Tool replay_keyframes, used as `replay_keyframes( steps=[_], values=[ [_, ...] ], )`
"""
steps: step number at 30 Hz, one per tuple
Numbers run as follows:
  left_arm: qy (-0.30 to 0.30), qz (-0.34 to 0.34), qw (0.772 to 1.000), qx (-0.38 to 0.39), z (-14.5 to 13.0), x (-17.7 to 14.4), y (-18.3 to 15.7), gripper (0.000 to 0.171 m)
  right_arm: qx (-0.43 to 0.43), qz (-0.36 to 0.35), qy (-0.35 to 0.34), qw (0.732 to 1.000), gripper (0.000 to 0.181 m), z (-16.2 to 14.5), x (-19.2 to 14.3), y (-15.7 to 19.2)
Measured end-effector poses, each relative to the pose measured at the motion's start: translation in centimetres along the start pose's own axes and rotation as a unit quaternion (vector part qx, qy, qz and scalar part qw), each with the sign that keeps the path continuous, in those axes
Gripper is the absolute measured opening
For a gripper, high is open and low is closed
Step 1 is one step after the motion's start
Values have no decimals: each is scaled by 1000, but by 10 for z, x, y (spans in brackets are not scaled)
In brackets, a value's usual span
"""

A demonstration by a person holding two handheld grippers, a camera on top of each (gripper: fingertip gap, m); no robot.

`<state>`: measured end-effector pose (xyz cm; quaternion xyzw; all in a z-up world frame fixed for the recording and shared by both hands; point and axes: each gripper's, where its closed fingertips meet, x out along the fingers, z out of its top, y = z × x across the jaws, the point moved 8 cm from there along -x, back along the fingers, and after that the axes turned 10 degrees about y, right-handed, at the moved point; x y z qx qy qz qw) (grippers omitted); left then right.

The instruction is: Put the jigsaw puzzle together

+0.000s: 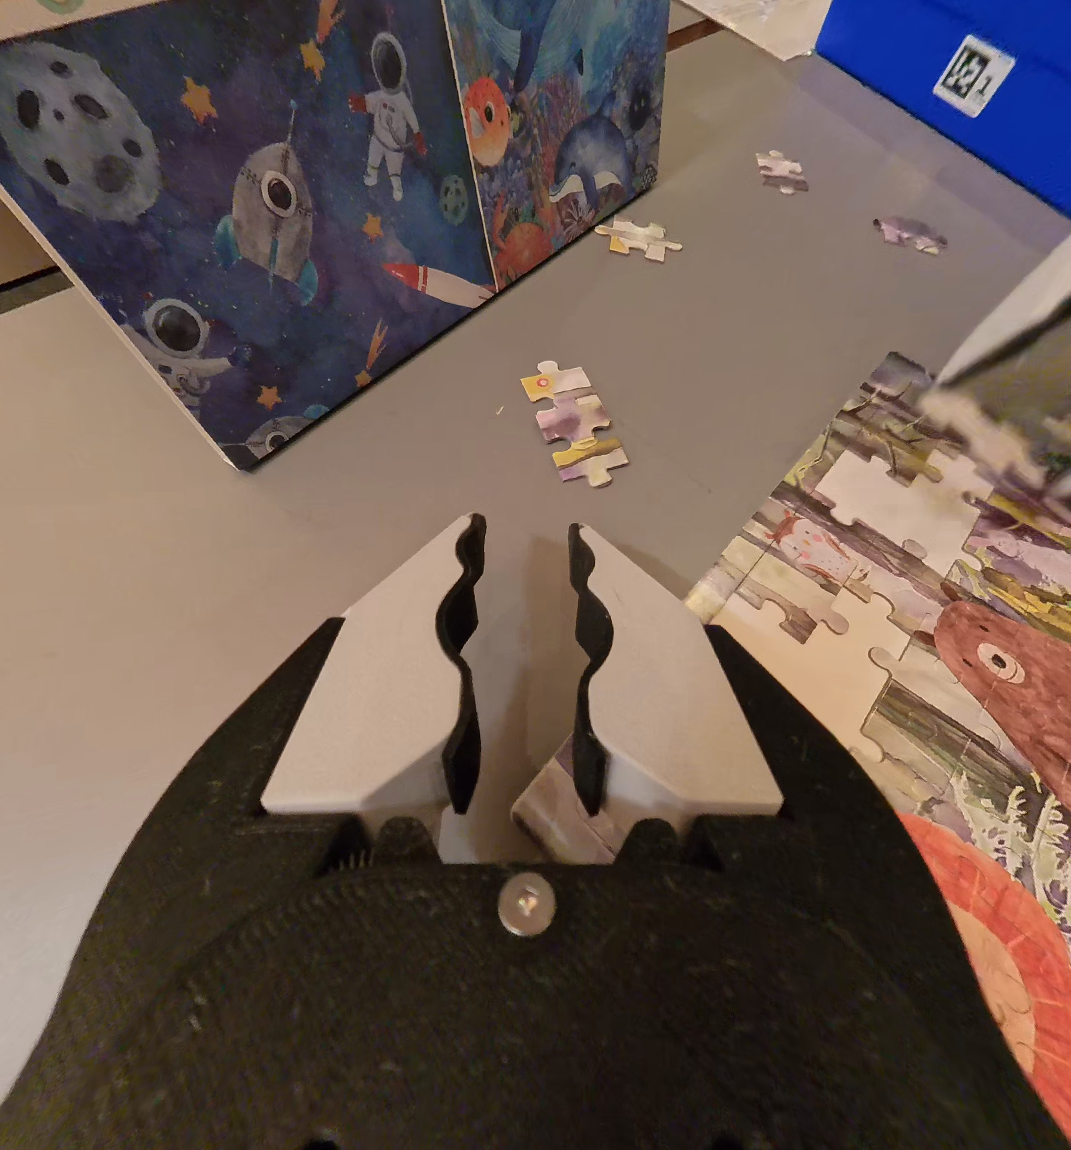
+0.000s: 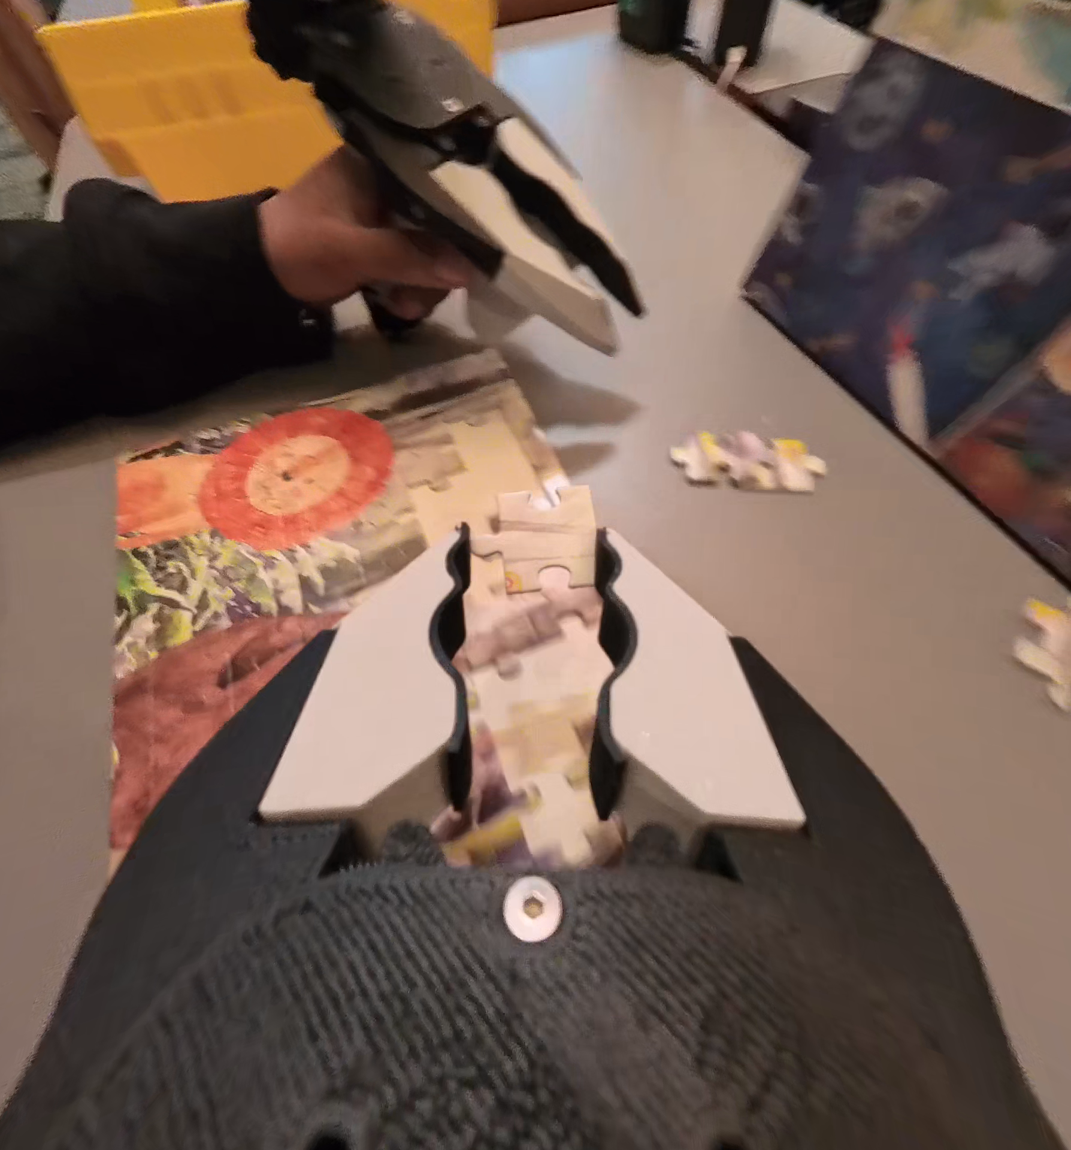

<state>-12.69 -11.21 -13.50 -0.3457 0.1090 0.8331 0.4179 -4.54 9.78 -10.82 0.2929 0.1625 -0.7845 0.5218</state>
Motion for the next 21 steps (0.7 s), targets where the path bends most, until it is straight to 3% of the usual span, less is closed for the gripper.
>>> replay_keyframes(
  steps=[6, 9, 15, 21],
  values=[
    [-16, -5, 1000, 19, 5, -19, -8, 21, -71, 18, 76, 994, 39, 26, 64, 25],
    [10, 1, 999, 42, -4, -29, -6, 0, -87, 22, 103, 991, 39, 29, 85, 29],
    [54, -69, 995, 37, -22, -48, -11, 0, -101, 33, 125, 987, 39, 38, 104, 26],
    [96, -79, 991, 51, -30, -45, -19, 0, -116, 32, 145, 982, 39, 39, 111, 28]
  ],
)
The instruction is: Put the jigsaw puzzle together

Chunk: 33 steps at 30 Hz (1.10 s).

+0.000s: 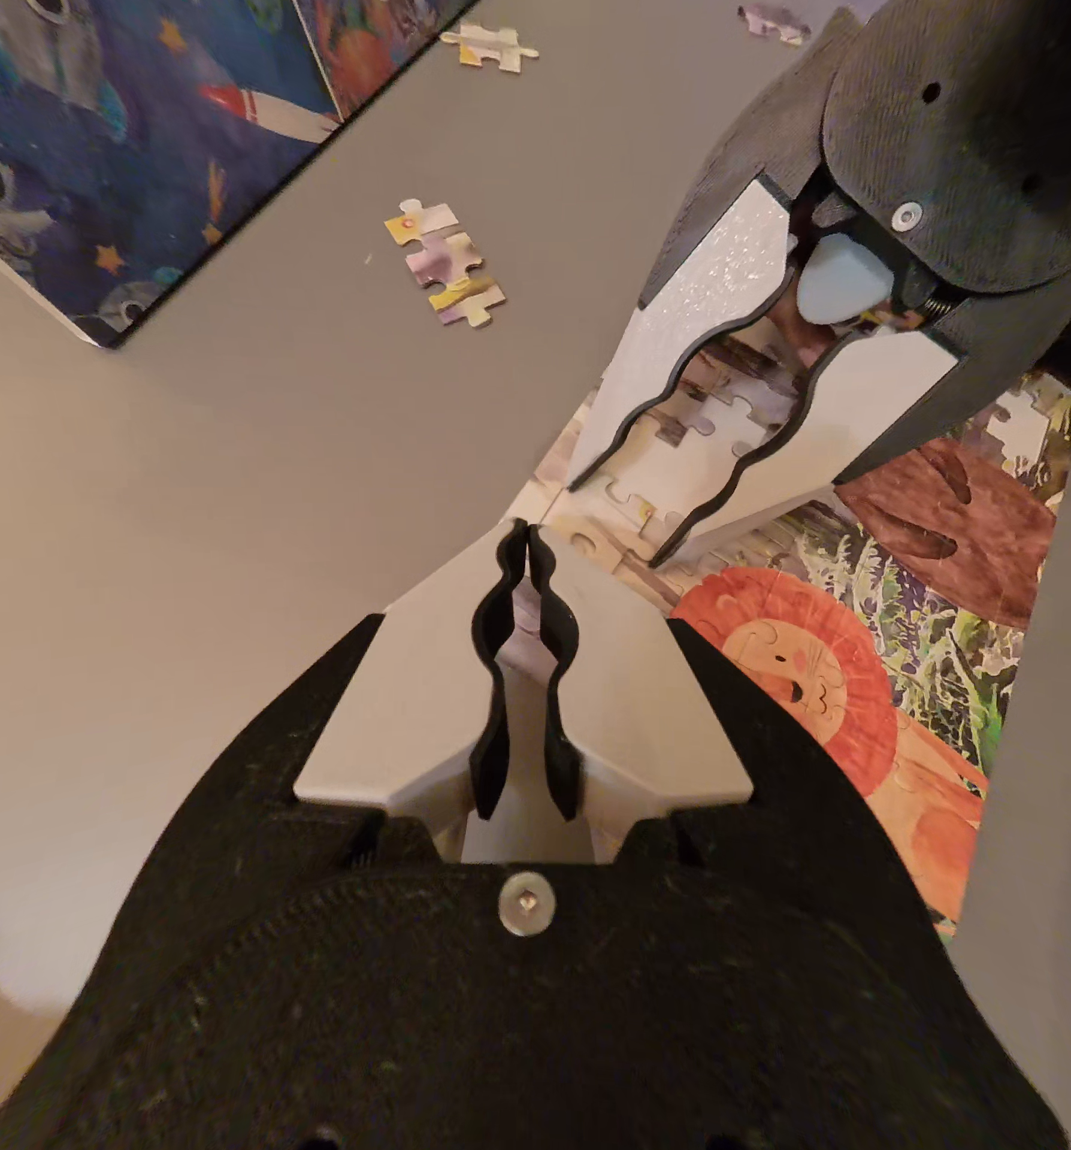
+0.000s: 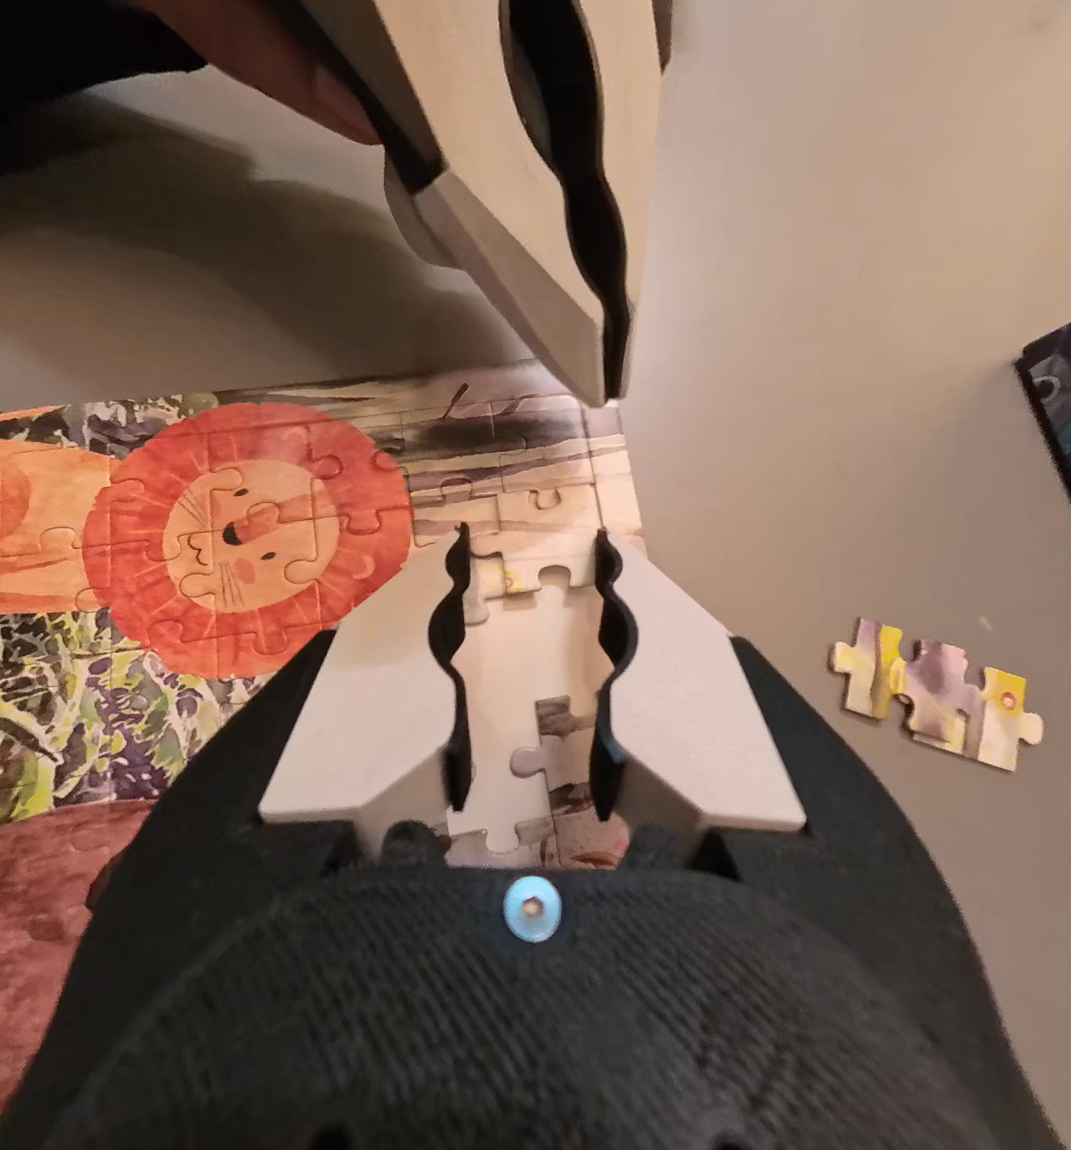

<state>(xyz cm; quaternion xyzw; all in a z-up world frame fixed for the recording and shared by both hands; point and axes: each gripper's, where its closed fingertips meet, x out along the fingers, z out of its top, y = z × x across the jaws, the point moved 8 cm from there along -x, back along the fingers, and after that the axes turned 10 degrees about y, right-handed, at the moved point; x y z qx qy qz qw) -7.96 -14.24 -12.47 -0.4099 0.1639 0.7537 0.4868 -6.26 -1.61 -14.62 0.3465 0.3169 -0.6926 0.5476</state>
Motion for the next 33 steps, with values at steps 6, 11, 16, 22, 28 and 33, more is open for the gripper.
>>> replay_keyframes(
  steps=[6, 11, 16, 22, 28, 33],
  values=[
    [7, -2, 1000, 7, 1, 3, -5, 0, -11, -17, -1, 1000, 42, 3, 1, 1],
    [12, -8, 1000, 5, 0, 5, -6, 0, -5, -14, -8, 1000, 40, 1, -4, 3],
    [24, -14, 1000, 3, -2, 10, -6, 0, 14, -1, -33, 999, 29, 2, -8, 3],
    [50, -3, 999, 5, -6, 15, -5, 0, 31, 9, -16, 999, 17, -3, 0, 1],
    [76, 4, 997, 3, -11, 20, -3, 0, 40, 9, -16, 999, 10, -1, 4, -1],
    [75, 4, 997, 2, -11, 20, -3, 0, 36, -14, -11, 999, 3, -2, 2, -4]
  ],
)
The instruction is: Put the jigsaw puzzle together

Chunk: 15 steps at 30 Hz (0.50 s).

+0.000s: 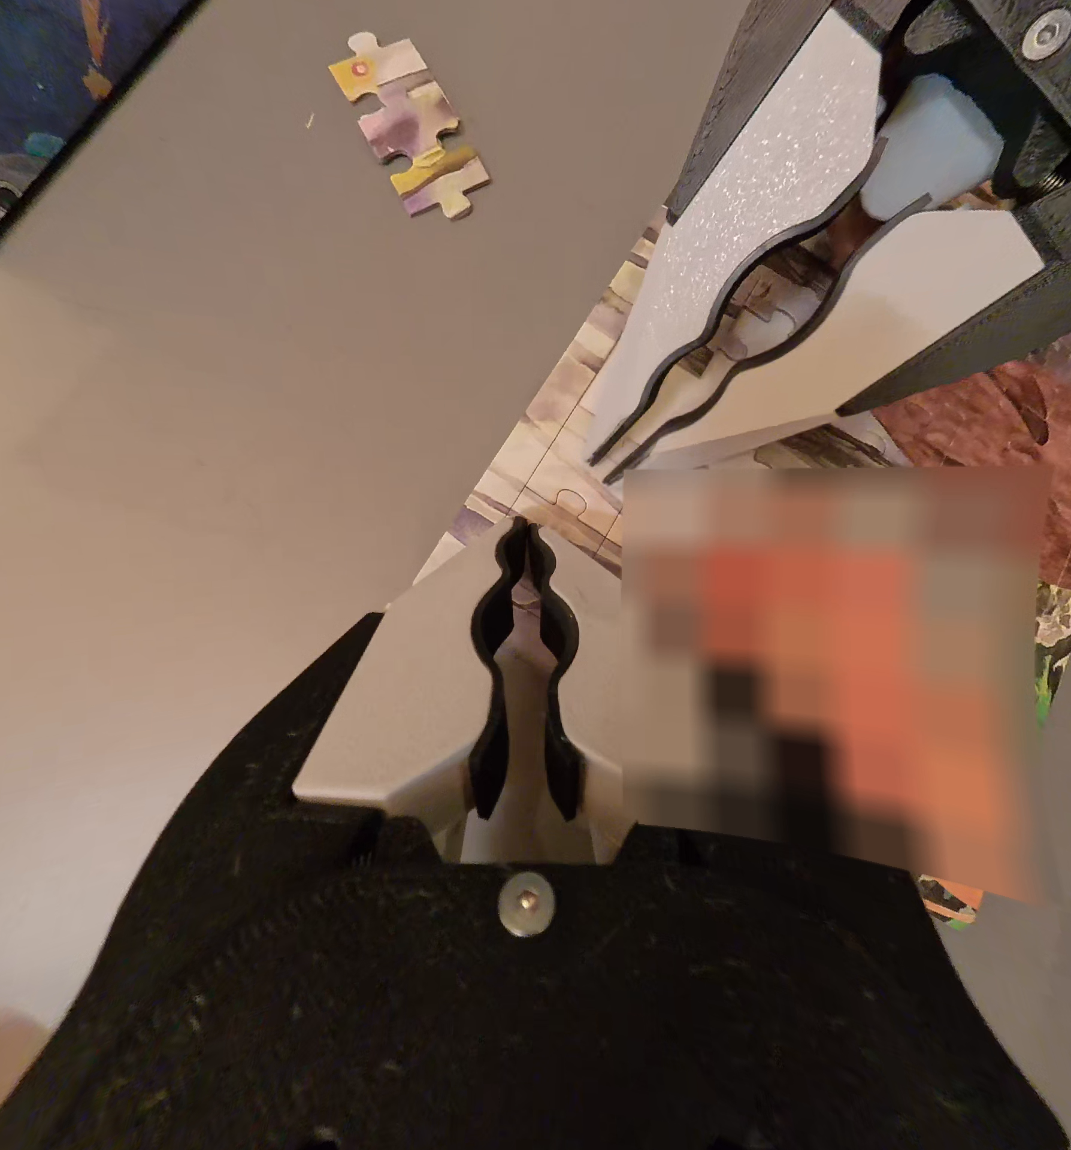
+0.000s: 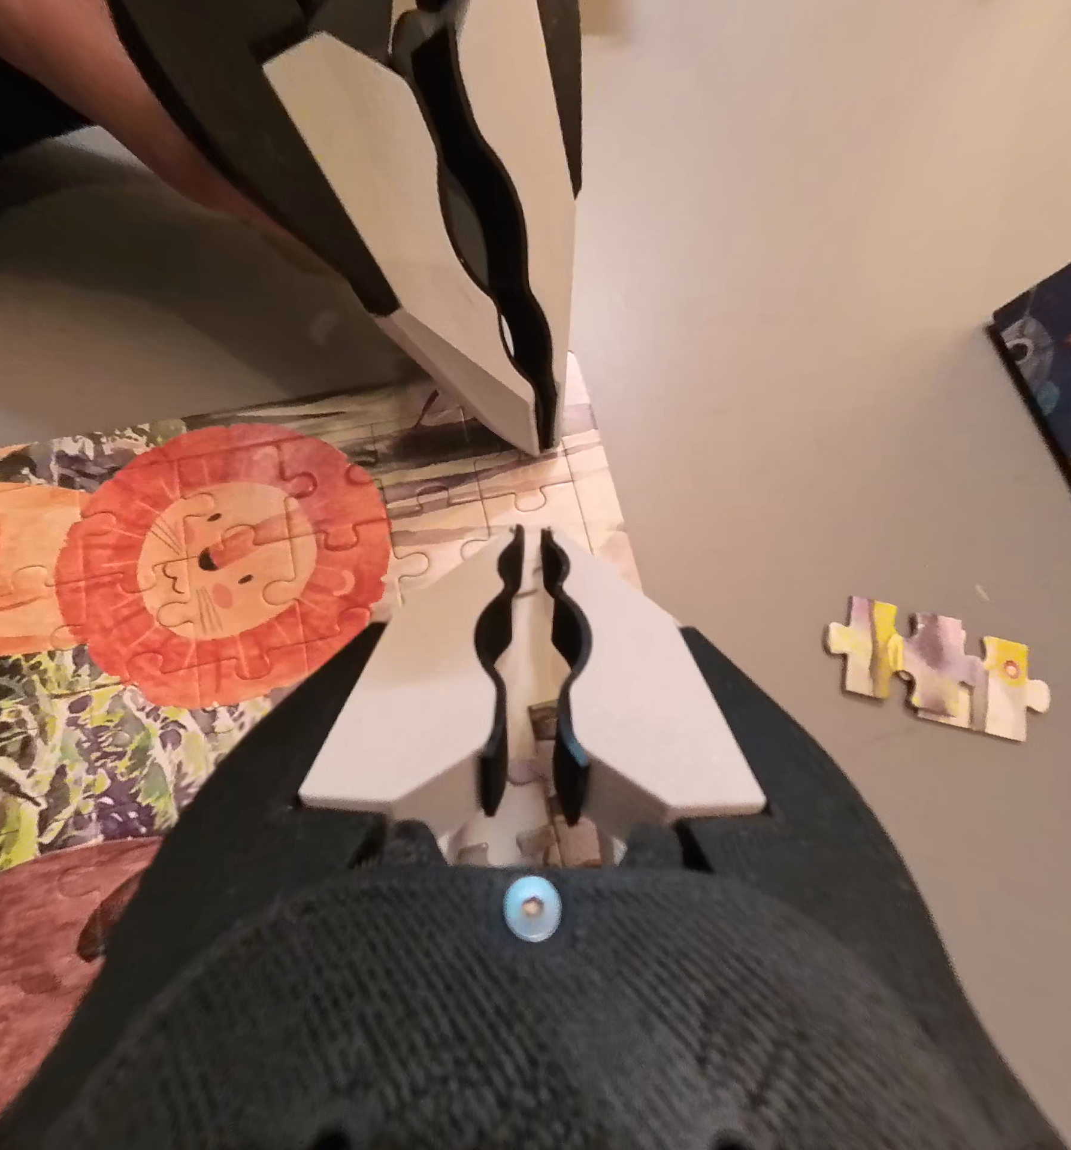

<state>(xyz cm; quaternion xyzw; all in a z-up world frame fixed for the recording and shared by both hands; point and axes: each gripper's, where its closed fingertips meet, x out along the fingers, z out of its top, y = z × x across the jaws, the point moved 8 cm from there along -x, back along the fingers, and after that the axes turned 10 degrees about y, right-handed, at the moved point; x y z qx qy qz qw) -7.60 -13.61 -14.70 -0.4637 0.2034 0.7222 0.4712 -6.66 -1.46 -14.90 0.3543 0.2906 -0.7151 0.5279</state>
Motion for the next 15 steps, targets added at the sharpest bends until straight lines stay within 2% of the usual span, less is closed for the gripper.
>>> replay_keyframes(
  steps=[3, 6, 10, 15],
  values=[
    [-3, -3, 1000, -4, 0, 0, 1, 0, -1, -51, -9, 999, 0, -3, -11, -10],
    [-29, 11, 999, -9, 2, -4, 6, 0, 12, -122, -46, 991, 0, -12, -38, -28],
    [-77, 6, 997, -28, 5, -13, 12, 0, 67, -173, -52, 981, 0, -49, -70, -56],
    [-118, 34, 992, -35, 6, -21, 21, 0, 111, -225, -65, 966, 0, -84, -104, -80]
  ],
)
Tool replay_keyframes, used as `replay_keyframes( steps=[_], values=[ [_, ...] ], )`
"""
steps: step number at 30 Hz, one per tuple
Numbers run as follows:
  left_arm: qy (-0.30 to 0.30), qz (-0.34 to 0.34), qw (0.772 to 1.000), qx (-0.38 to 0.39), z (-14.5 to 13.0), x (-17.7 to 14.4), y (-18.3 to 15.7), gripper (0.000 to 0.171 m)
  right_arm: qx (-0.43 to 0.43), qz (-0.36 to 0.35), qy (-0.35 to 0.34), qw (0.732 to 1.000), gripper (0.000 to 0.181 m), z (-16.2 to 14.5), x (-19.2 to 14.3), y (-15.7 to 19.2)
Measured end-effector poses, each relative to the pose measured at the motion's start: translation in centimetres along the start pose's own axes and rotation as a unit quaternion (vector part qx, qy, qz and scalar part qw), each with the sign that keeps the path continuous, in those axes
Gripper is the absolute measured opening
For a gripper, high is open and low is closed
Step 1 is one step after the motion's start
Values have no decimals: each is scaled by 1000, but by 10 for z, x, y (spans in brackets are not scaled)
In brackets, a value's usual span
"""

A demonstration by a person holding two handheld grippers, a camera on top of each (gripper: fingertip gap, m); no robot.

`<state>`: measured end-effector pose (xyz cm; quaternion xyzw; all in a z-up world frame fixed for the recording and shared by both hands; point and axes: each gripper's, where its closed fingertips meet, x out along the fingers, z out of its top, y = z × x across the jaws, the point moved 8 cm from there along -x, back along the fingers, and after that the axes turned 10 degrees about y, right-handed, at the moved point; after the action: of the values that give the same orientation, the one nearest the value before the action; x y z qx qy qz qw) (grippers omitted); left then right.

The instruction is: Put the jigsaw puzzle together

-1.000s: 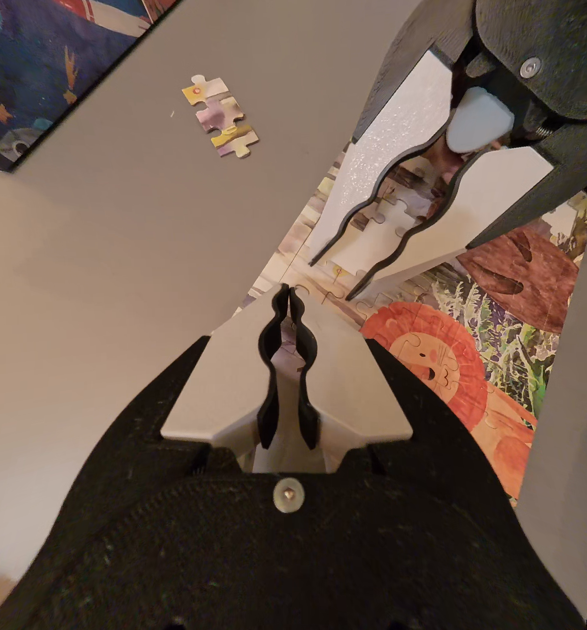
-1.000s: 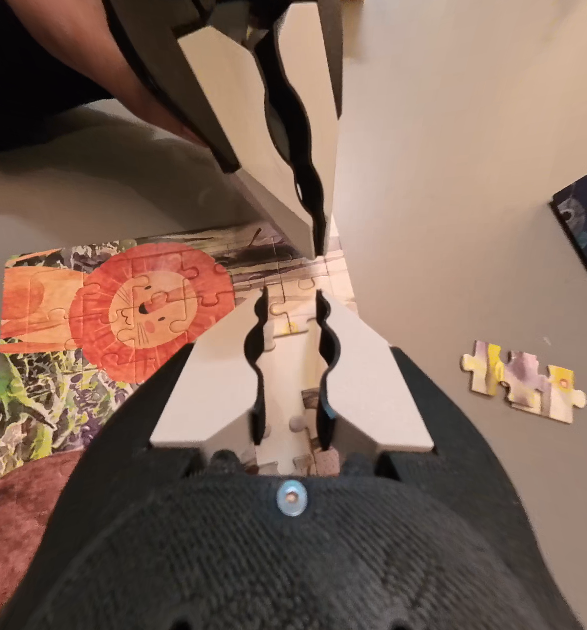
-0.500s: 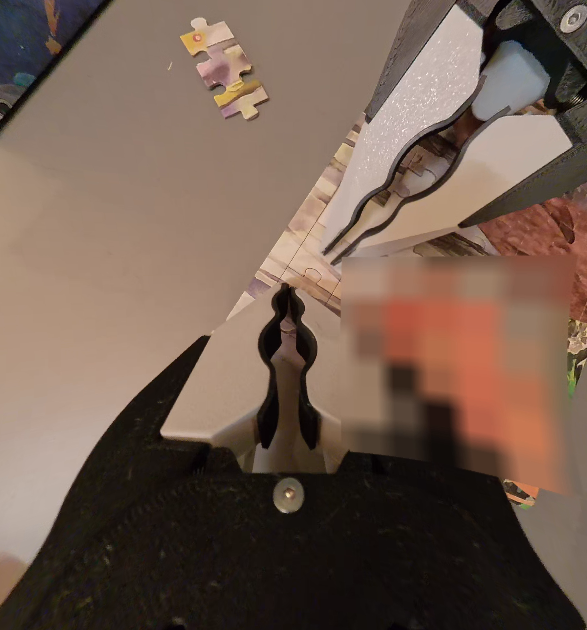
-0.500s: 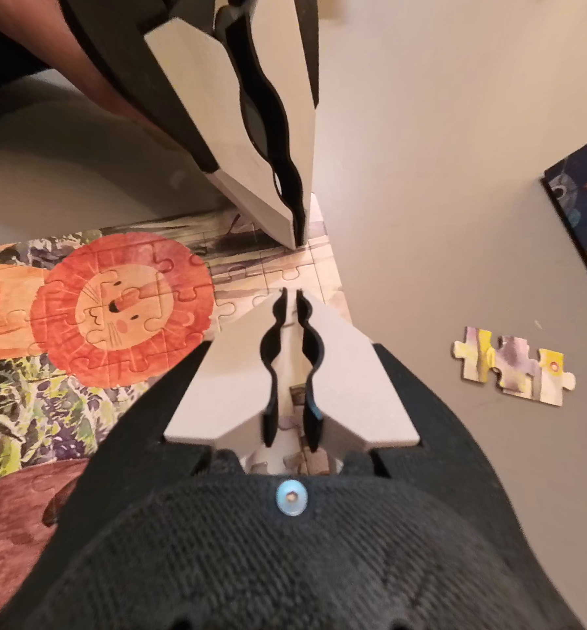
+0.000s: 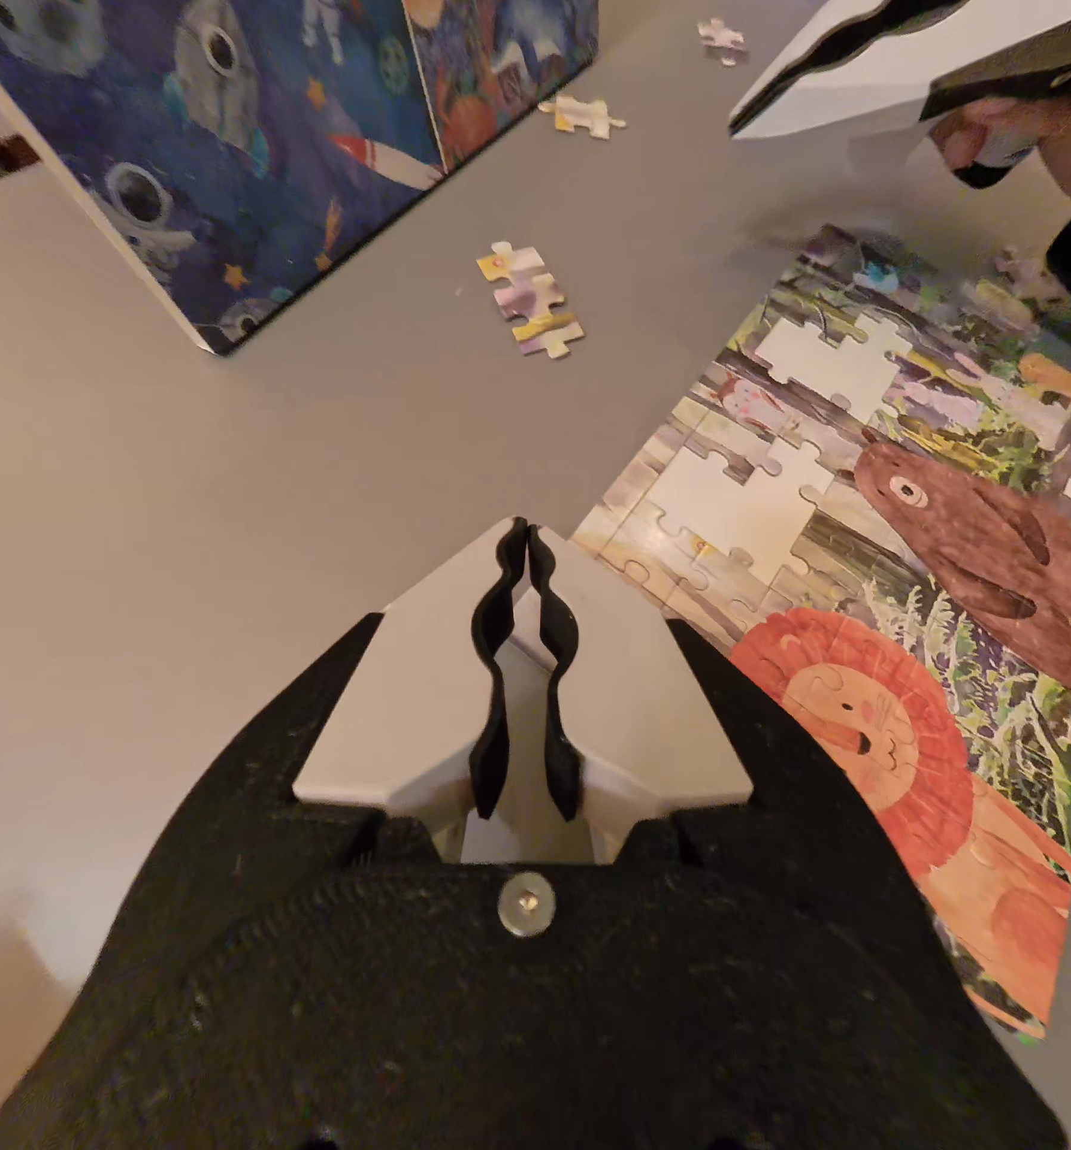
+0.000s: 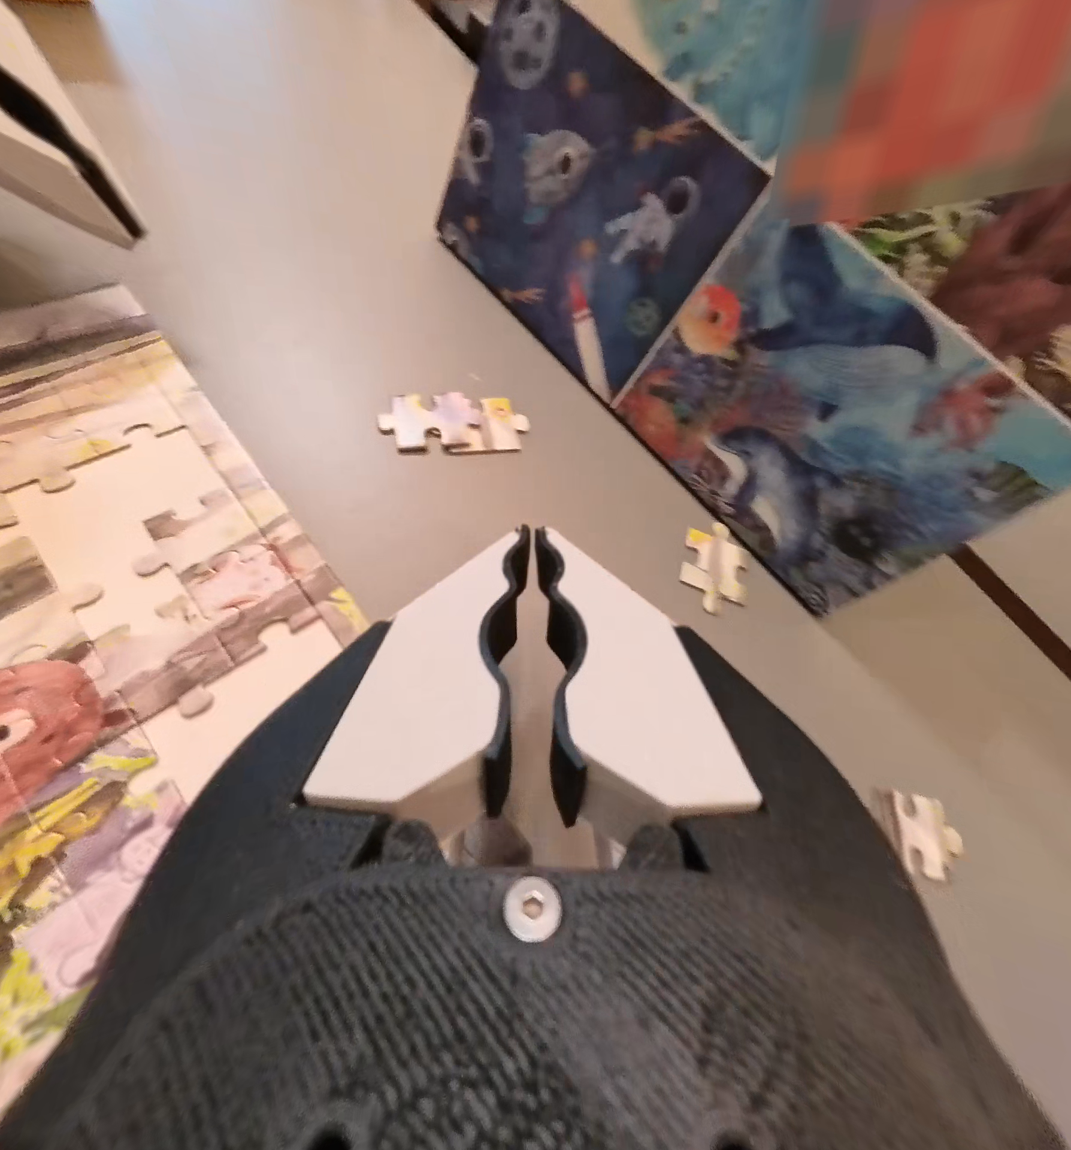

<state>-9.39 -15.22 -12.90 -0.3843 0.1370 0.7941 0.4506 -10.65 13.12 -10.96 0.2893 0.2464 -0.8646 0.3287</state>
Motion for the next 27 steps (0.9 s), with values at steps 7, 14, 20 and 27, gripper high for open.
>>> replay_keyframes(
  steps=[7, 14, 20, 27],
  values=[
    [-39, 7, 999, -3, 3, -6, 4, 0, 55, -18, -42, 997, 0, -14, -21, -23],
    [-38, 4, 999, 6, 3, -3, 1, 0, 87, -2, -59, 994, 12, -20, -19, -30],
    [-41, 2, 999, 8, 3, -1, 0, 0, 95, 16, -57, 994, 22, -20, -13, -27],
    [-38, 2, 999, 11, 2, 2, -1, 0, 117, 85, 22, 989, 38, 8, 19, -3]
  ],
)
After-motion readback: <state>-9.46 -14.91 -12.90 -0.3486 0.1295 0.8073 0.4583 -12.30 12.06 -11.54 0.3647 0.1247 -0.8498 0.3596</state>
